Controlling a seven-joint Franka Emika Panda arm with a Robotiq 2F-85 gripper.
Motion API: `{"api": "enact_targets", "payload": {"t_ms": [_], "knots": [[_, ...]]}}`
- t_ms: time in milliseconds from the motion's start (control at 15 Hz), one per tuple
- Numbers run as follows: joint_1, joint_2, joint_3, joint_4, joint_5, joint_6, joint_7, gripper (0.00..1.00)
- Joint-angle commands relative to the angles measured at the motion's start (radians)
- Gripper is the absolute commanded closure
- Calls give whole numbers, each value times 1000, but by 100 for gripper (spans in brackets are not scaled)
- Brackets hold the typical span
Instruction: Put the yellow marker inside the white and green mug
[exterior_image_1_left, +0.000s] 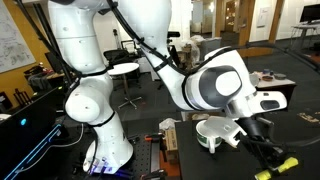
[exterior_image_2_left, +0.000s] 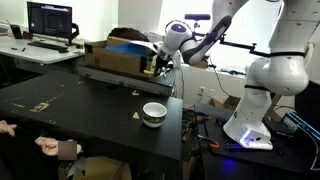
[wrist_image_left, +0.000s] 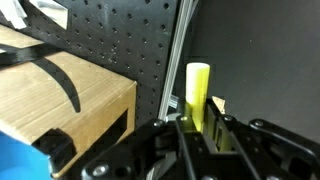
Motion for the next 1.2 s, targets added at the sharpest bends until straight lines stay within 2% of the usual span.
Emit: {"api": "enact_targets", "payload": {"t_ms": [0,200,267,600,867,1133], "knots": [[58,-76,26,14,-117,-154,118,95],[104,-104,79,29,-147,-272,139,95],[0,-107,221,38,-149,-309,140,95],[-20,-118,417,72,-139,-482,126,95],[-15,-138,504,73,-111,-642,78,95],[-8,-174,554,86,-89,-785,-23,95]]}}
